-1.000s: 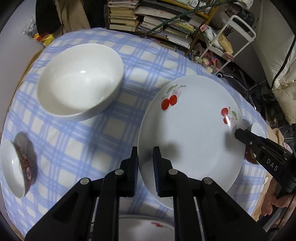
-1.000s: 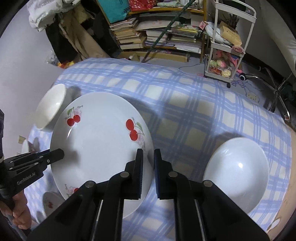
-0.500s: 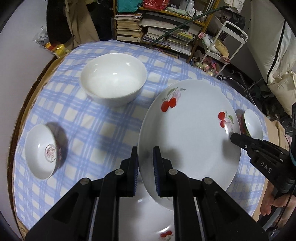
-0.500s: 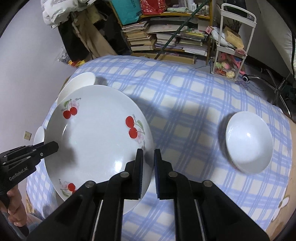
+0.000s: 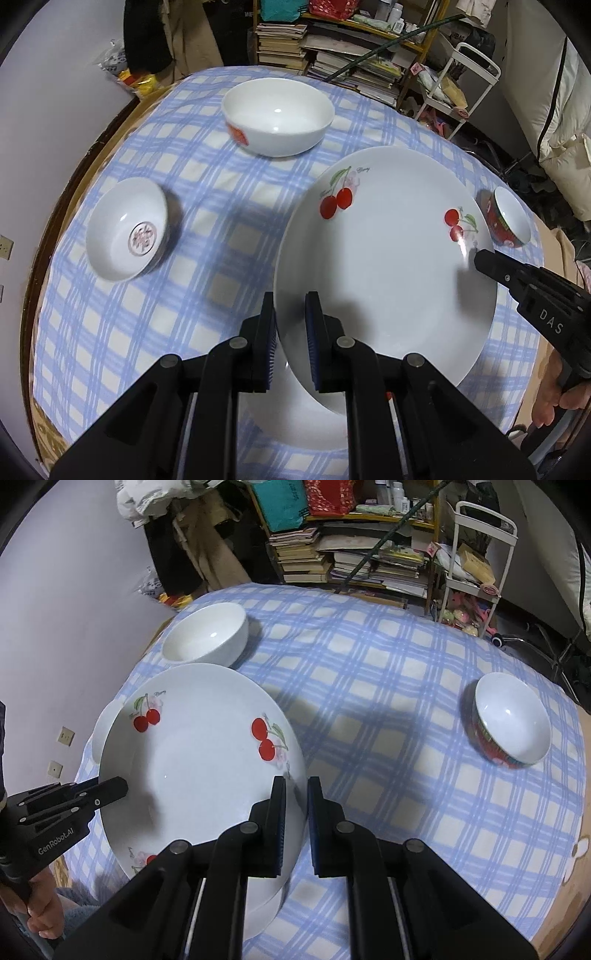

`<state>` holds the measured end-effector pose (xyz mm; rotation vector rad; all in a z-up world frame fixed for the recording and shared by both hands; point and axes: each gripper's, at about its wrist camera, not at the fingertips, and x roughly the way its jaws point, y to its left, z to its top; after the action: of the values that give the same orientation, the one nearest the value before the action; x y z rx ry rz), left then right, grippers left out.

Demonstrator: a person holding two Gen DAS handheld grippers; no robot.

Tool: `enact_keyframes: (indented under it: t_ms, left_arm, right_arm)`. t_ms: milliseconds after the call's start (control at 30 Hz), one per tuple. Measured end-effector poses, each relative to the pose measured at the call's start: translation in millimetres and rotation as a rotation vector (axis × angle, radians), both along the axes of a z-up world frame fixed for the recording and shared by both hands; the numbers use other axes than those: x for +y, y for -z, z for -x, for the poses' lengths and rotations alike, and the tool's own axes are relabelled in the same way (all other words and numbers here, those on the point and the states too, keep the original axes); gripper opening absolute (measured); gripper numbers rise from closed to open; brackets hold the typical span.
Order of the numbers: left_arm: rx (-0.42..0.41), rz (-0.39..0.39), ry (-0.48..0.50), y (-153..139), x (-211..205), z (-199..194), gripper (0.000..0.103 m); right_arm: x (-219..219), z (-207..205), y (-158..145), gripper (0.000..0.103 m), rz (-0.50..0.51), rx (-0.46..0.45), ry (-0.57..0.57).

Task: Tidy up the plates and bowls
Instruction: 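Lift and carry the held cherry plates with both tools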

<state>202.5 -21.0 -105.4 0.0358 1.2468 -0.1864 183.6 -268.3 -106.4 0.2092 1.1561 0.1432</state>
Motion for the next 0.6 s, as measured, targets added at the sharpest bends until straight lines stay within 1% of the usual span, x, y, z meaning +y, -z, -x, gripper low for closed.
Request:
enact_keyframes:
  t_ms: [200,367,500,600]
  left_arm:
    - [-0.024,-0.011,0.007,-6,10,21,0.014]
    - [-0.044,0.007,-0.019,-6,19,35,0.014]
    - [-0.037,-0.009,-0.018,3,23,43,0.014]
    - [-0.013,0.007,-0.031,14,30,47,0.014]
  right_arm:
    - [11,20,5,0.013,0.004,0.010,0.001]
    - [17,34,12,0.013,-0.009,0.024,0.026]
    - [24,42,16,0.013,0.000,0.026,0.025]
    - [27,47,18,0.013,0.002,0.024,0.020]
